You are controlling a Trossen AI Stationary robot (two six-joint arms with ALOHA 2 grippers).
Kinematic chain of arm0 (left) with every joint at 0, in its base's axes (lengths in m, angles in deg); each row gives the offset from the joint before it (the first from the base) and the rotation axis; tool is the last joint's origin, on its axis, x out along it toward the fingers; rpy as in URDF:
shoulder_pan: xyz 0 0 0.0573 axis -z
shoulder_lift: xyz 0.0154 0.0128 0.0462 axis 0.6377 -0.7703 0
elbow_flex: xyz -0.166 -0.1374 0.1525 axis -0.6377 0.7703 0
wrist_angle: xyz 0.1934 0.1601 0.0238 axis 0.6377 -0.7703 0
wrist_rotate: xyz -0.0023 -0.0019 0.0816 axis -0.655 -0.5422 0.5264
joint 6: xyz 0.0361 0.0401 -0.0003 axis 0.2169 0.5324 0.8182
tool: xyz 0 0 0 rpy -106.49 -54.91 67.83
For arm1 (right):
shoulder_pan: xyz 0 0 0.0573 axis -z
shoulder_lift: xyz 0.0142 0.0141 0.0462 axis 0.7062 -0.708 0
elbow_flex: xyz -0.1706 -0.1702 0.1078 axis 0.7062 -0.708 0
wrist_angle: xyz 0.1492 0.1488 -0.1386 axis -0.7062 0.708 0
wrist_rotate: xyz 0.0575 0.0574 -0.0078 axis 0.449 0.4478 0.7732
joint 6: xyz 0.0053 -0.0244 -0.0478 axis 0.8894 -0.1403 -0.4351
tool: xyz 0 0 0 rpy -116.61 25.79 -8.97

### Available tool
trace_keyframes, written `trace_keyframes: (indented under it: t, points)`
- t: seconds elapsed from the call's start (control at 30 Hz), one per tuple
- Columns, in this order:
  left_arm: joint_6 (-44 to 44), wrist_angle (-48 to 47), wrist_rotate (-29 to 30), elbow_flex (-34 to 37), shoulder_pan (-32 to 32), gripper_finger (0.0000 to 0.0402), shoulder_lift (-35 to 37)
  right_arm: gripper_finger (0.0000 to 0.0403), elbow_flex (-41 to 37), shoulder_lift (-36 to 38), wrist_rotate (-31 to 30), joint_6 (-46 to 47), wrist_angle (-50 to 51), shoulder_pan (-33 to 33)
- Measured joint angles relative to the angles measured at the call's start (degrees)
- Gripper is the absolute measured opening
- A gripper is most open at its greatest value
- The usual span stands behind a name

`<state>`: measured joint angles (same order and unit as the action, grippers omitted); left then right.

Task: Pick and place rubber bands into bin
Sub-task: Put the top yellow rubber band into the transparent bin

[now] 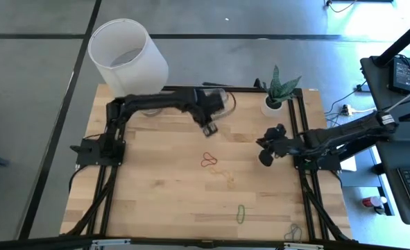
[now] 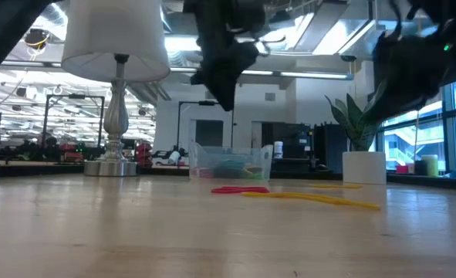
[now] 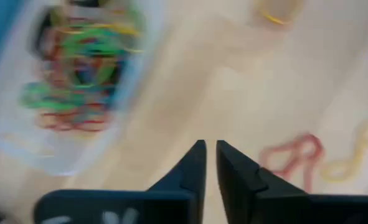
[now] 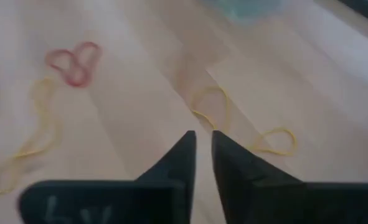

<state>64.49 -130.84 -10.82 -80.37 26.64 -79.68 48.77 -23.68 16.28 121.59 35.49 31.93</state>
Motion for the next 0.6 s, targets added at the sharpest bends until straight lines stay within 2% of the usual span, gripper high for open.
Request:
trace_keyframes:
  t: [0.1, 0.27, 0.47, 0.6]
  points:
    - [-1.4, 1.1, 0.0, 2.2, 5.1, 0.0007, 0.0, 0.0093, 0.0, -5.5, 0.5, 3.3, -0.4, 2.0]
    - [-4.0, 4.6, -0.2, 6.7, 13.1, 0.0002, 0.0, 0.0139, 0.0, -14.7, 1.2, 2.8, -4.0, 5.1]
    - [-10.1, 12.3, -0.2, 13.2, 20.9, 0.0002, 0.1, 0.0149, -2.9, -23.2, 5.4, -2.0, -22.3, 9.2]
    - [-15.3, 13.7, 0.2, 15.7, 24.8, 0.0002, 0.1, 0.0149, -4.5, -27.5, 6.1, -4.2, -28.8, 12.3]
